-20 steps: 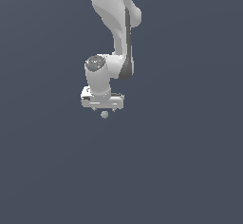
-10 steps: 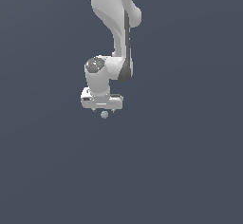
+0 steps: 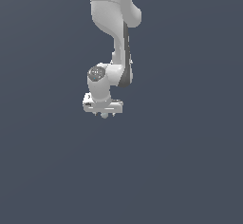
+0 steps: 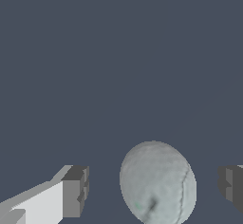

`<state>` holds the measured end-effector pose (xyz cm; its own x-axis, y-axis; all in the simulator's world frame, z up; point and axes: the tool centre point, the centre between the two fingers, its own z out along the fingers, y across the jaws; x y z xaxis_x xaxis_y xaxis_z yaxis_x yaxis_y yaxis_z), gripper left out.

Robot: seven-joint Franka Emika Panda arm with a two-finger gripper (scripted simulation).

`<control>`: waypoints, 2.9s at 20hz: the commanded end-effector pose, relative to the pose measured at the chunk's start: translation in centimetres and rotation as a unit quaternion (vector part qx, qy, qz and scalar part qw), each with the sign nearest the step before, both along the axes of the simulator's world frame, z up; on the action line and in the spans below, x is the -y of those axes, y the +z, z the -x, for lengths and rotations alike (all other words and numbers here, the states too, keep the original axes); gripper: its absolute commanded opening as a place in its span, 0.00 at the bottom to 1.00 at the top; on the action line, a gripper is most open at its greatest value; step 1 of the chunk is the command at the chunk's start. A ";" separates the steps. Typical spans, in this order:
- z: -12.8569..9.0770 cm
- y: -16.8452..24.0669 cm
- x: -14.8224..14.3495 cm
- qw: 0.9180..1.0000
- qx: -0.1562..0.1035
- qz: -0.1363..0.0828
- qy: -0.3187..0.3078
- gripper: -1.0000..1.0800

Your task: Pick up the object and move it to a goal position.

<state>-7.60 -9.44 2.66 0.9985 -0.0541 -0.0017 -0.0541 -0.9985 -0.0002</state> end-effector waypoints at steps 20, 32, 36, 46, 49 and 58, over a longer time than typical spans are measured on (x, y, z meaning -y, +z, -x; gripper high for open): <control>-0.1 0.5 0.6 1.000 0.001 0.000 0.000 0.00; 0.1 8.4 5.3 1.000 0.001 0.000 0.000 0.00; 0.2 12.4 7.6 1.000 0.001 0.000 0.000 0.00; 0.0 20.9 12.7 1.000 0.001 0.000 0.000 0.00; -0.1 22.4 13.6 1.000 0.001 0.000 0.000 0.00; -0.3 24.3 14.8 1.000 0.001 0.000 0.000 0.00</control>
<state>-7.32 -24.16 26.83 0.9985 -0.0547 0.0007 -0.0547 -0.9985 -0.0001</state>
